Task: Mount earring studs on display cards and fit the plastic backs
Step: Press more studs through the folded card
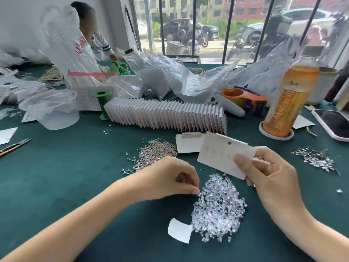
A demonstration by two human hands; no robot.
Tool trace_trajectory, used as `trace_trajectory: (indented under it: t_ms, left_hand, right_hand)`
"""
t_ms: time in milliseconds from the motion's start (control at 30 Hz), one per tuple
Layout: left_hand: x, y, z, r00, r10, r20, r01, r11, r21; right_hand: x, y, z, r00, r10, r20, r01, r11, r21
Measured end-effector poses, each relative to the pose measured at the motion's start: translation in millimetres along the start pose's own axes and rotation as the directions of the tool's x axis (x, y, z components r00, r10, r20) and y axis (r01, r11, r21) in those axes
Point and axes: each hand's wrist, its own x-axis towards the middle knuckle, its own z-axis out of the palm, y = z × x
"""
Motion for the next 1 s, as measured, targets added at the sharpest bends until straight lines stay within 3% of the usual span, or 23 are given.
trace_trajectory:
  t_ms: [467, 600, 700, 767, 833, 900, 1000]
  left_hand:
    - [-2, 1, 7, 0.994, 0.093, -0.056, -0.089, 0.993, 0.072]
    - [0, -2, 1, 0.988, -0.009, -0.154, -0.006, 0.995, -0.099]
    - [1, -4, -6, 0.975, -0.110, -0.192, 0.051, 0.956, -0.288]
    - [2, -4, -9, 0.960, -0.175, -0.218, 0.076, 0.915, -0.397]
    - [3, -3, -12, 0.935, -0.250, -0.250, 0.104, 0.869, -0.483]
    - [3, 1, -13, 0.919, -0.308, -0.248, 0.126, 0.822, -0.556]
    - [0, 9, -12, 0.948, -0.283, -0.145, 0.132, 0.767, -0.628]
  right_hand:
    - [-6, 5, 1, 0.998, -0.056, 0.015, 0.057, 0.998, -0.036]
    - [-10, 3, 3, 0.994, -0.108, -0.014, 0.108, 0.994, -0.016]
    - [-12, 4, 4, 0.961, -0.272, -0.047, 0.266, 0.959, -0.098]
    - [-12, 4, 4, 0.867, -0.493, 0.074, 0.494, 0.828, -0.265]
    - [-11, 9, 1, 0.681, -0.678, 0.277, 0.729, 0.587, -0.354]
    - [-10, 13, -1, 0.497, -0.743, 0.449, 0.859, 0.346, -0.378]
    - [-10, 9, 0, 0.374, -0.733, 0.569, 0.907, 0.163, -0.388]
